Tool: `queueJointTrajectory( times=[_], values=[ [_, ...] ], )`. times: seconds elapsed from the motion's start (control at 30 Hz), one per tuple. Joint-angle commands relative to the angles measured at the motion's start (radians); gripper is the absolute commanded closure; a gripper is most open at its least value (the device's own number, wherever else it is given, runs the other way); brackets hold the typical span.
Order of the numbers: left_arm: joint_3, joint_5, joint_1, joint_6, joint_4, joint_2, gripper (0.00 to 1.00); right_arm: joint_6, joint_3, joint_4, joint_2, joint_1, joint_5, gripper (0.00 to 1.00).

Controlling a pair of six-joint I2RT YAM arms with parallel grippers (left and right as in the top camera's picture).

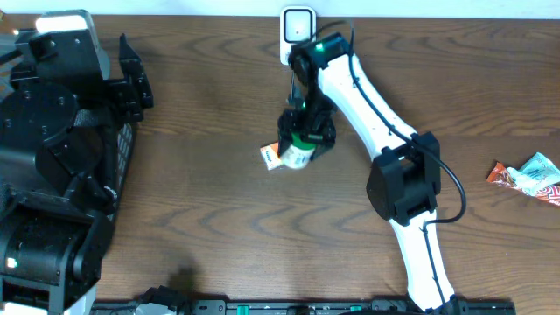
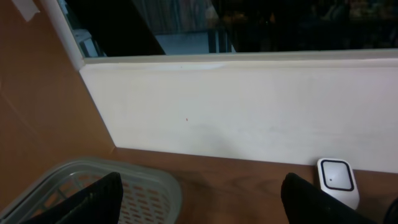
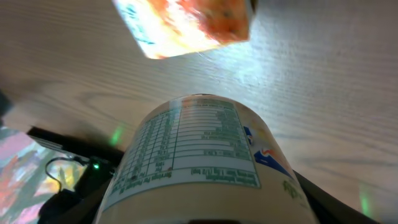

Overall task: Scan the item barcode
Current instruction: 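Close the right gripper around the green-lidded jar and lift it, then hold the jar's barcode label up to the white scanner face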

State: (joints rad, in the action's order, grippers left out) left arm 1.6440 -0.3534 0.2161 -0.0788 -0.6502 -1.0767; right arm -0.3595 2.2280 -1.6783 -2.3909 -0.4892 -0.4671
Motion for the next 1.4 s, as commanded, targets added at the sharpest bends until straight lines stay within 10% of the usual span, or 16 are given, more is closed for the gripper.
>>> queueJointTrajectory(
  times=[0.0,0.53,0.8,1.37],
  values=[
    [-0.005,0.010,-0.003,0.010,0.000,0.009,0.18,-0.013,-0.072,0.016,0.008,-0.002,-0.047,0.55],
    [-0.024,0.036,-0.003,0.010,0.008,0.008,0.18,-0.002,0.158,0.110,0.008,0.108,-0.002,0.60],
    [-0.025,0.054,-0.004,0.009,0.007,0.004,0.18,-0.003,0.464,0.347,0.008,0.146,0.425,0.65],
    [-0.051,0.054,-0.004,0.009,0.006,-0.027,0.18,0.077,0.028,1.212,-0.003,0.016,0.914,0.65]
  ],
)
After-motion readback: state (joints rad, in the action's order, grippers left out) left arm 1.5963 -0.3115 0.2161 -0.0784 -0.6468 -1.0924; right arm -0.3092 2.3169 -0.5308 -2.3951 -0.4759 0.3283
